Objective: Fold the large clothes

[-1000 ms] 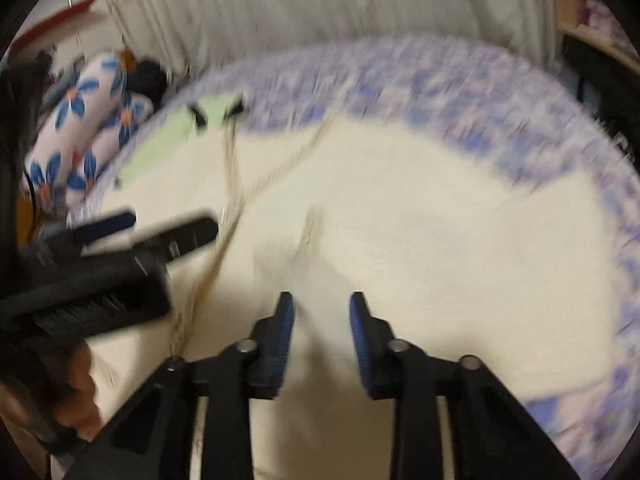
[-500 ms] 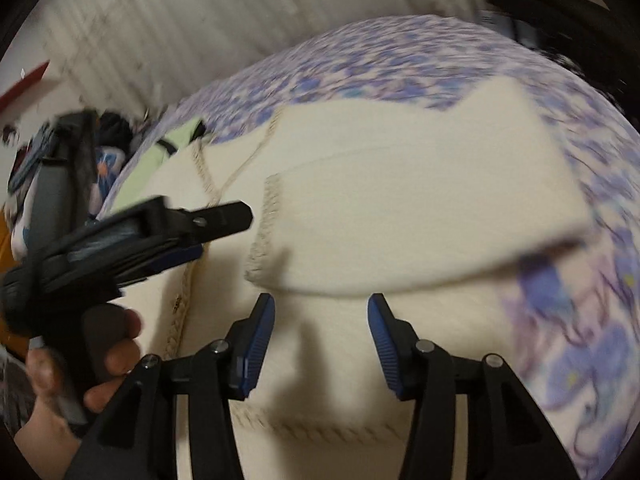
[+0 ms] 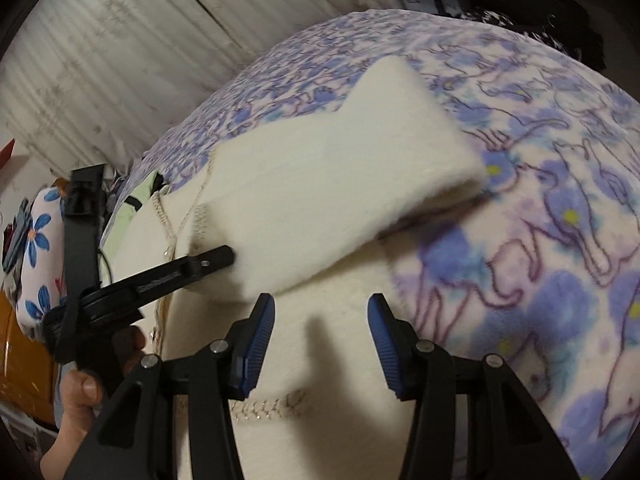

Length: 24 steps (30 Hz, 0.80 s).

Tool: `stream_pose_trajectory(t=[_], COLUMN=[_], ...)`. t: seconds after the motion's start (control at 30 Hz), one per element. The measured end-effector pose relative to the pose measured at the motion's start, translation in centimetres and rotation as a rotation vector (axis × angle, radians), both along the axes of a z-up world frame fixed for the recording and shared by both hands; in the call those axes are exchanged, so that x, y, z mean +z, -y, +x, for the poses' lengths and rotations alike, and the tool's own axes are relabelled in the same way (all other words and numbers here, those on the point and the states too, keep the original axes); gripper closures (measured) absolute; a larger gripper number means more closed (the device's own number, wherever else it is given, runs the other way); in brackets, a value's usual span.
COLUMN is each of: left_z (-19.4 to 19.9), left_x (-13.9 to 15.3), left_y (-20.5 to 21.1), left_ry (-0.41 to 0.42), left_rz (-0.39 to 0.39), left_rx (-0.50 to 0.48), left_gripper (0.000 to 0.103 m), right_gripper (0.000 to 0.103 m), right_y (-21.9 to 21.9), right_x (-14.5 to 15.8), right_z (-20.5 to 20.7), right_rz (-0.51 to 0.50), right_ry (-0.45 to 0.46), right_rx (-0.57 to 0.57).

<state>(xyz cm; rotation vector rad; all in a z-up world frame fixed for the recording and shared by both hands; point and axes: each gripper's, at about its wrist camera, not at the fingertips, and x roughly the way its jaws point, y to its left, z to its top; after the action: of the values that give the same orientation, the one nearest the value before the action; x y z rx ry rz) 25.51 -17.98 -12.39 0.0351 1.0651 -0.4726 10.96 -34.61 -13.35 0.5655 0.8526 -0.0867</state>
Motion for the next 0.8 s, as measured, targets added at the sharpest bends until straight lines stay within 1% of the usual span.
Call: stream_pose_trajectory(t=[0.07, 0.1, 0.13, 0.17, 0.2, 0.3, 0.33, 0.37, 0.4, 0.43, 0.47, 0.5, 0.53, 0.57, 0.6, 0.63, 0.67, 0.7, 0.73, 0.77, 0.8], left_z=[-0.2, -0.3, -0.3, -0.3, -0.2, 0.4, 0.6, 0.8, 1.2, 1.6, 2.2, 2.7, 3.1, 3.7, 3.9, 4.4, 4.7, 5.1, 5.1, 5.3, 5.3], left_x=[2.1, 3.8, 5.0, 7.0, 8.4, 11.2, 11.7, 12.0, 11.8, 11.4, 10.5, 9.3, 8.4, 6.6, 5.3, 3.6, 2.6, 1.3, 0.6, 0.1, -0.2], left_y=[-0.2, -0.5, -0.8, -1.8, -2.8, -6.2, -7.4, -9.2, -10.2, -11.4, -12.9, -14.3, -15.1, -16.4, -17.1, -18.0, -18.2, -19.3, -19.8, -20.7, -21.1], left_ry=[0.059, 0.105, 0.141, 0.199, 0.238, 0.313, 0.331, 0.356, 0.363, 0.361, 0.337, 0.294, 0.263, 0.203, 0.165, 0.109, 0.078, 0.028, 0.009, -0.021, -0.034], left_rz=[0.002, 0.001, 0.003, 0.003, 0.003, 0.024, 0.041, 0.078, 0.105, 0.129, 0.148, 0.153, 0.155, 0.168, 0.184, 0.209, 0.218, 0.205, 0.188, 0.139, 0.107], left_rx=[-0.006, -0.001, 0.008, 0.028, 0.047, 0.105, 0.127, 0.161, 0.182, 0.201, 0.218, 0.222, 0.227, 0.242, 0.250, 0.264, 0.273, 0.294, 0.304, 0.318, 0.326], left_gripper=[0.088, 0.088, 0.088, 0.088, 0.088, 0.088, 0.088, 0.088, 0.088, 0.088, 0.087, 0.086, 0.082, 0.079, 0.070, 0.064, 0.063, 0.063, 0.063, 0.063, 0.063], right_gripper=[0.055, 0.055, 0.055, 0.055, 0.055, 0.055, 0.055, 0.055, 0.055, 0.055, 0.055, 0.055, 0.055, 0.055, 0.055, 0.055, 0.055, 0.055, 0.055, 0.055, 0.055], right_y=[0.1, 0.1, 0.0, 0.1, -0.1, -0.6, -0.8, -1.1, -1.2, -1.5, -1.7, -2.0, -2.2, -2.4, -2.6, -2.7, -2.8, -2.8, -2.8, -2.7, -2.5], right_x=[0.4, 0.5, 0.7, 0.8, 1.0, 1.4, 1.5, 1.6, 1.6, 1.6, 1.5, 1.4, 1.3, 1.2, 1.1, 1.1, 1.2, 1.3, 1.4, 1.6, 1.8], right_z=[-0.4, -0.5, -0.6, -0.5, -0.5, -0.5, -0.4, -0.4, -0.4, -0.2, 0.0, 0.2, 0.5, 0.8, 1.0, 1.2, 1.4, 1.7, 2.0, 2.3, 2.7], right_rz=[-0.010, -0.014, -0.016, -0.019, -0.025, -0.048, -0.054, -0.062, -0.069, -0.077, -0.086, -0.098, -0.106, -0.113, -0.121, -0.129, -0.140, -0.159, -0.167, -0.172, -0.176], right_ry=[0.010, 0.013, 0.016, 0.016, 0.016, 0.020, 0.020, 0.020, 0.018, 0.015, 0.008, -0.002, -0.013, -0.021, -0.024, -0.025, -0.029, -0.037, -0.042, -0.046, -0.050], right_rx=[-0.005, -0.004, -0.004, -0.002, 0.002, 0.010, 0.014, 0.019, 0.024, 0.030, 0.034, 0.039, 0.046, 0.051, 0.058, 0.065, 0.067, 0.066, 0.065, 0.066, 0.067])
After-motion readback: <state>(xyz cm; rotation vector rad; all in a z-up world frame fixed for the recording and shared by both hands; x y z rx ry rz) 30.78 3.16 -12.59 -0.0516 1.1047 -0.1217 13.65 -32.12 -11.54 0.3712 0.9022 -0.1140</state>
